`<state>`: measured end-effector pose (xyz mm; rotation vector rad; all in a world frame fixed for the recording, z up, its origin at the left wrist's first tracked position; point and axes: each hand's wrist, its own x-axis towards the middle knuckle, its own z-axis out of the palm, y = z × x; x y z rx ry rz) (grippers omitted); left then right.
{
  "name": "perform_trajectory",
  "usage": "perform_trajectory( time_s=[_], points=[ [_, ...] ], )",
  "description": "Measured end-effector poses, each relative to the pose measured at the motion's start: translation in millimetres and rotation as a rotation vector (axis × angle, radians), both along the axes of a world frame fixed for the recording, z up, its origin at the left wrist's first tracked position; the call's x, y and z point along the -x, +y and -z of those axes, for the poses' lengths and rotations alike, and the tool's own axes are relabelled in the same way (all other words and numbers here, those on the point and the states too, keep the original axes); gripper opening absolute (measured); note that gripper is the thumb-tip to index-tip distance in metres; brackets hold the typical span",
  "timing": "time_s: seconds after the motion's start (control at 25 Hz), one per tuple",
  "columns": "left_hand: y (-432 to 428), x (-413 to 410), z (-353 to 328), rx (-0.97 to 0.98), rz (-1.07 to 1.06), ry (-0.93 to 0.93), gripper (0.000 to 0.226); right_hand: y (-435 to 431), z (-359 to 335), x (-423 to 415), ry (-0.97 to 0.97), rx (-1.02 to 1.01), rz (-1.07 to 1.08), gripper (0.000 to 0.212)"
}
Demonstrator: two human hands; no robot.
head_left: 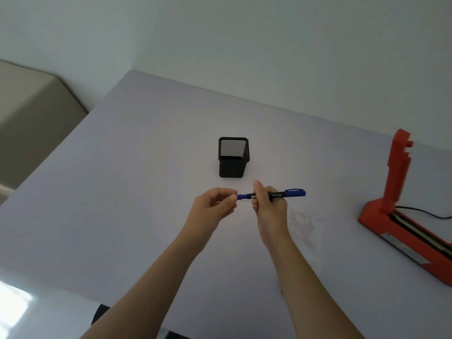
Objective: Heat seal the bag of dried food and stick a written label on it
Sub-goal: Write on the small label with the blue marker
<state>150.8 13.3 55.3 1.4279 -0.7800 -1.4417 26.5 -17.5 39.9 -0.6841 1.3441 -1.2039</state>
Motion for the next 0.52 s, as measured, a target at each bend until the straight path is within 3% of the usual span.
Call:
perform_trajectory(
  time_s=[0.2,0.52],
  points=[
    [-2,-4,-2,0.092,0.082,-0.343,0.017,4,-8,-4,0.066,0.078,-0.057,0.031],
    [6,-4,-10,0.122,-0.075,-0.286,0.015,10,-14,-25,-0.063,0.061,0.004,0.034]
  ],
)
